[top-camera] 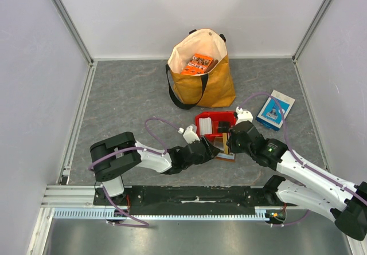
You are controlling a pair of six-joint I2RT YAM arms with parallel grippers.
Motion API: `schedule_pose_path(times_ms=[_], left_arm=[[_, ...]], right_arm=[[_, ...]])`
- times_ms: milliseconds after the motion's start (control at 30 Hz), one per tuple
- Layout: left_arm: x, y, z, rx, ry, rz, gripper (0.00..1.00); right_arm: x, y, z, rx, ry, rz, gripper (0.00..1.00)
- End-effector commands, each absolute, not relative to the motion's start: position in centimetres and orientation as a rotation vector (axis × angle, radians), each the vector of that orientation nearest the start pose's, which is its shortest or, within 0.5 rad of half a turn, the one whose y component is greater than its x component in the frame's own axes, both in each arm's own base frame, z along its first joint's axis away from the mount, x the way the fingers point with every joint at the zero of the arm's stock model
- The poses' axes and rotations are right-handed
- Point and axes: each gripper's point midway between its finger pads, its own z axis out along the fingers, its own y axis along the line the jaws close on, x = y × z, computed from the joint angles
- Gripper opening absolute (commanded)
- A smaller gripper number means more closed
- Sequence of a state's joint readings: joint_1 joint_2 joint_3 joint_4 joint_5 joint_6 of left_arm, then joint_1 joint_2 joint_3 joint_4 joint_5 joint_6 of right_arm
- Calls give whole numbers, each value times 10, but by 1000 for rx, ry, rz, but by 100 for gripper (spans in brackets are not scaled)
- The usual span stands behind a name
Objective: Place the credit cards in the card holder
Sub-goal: Open the card holder at the center of the board.
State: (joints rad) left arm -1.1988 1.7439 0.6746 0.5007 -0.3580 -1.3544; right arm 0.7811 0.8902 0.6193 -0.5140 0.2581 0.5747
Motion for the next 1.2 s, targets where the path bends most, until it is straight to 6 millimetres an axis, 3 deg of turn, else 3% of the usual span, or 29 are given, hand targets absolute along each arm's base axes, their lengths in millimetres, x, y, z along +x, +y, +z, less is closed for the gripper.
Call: schedule_pose_path(times_ms=[0,167,367,633,800,1000,1167], left_arm=[[201,-409,61,-496,2201,-1126,52],[205,-415,63,-491,2191,-1135,50],[207,-415,60,-498,2191,-1133,31],[211,-418,55,-508,2200,-1122,25],[211,-419,53,-505,2210,-1117,2],[199,-411,45,-473,2264,-1107,2],[177,-378,33,-385,2351,-1026,2]], right_arm=[[201,166,121,-122,2333,385,0],[202,166,122,-120,2330,382,0],[202,166,123,-119,2328,381,0],[202,164,124,-116,2326,380,0],[202,163,126,-117,2322,378,0],[200,168,131,-135,2318,411,0],[182,192,141,-237,2322,615,0]])
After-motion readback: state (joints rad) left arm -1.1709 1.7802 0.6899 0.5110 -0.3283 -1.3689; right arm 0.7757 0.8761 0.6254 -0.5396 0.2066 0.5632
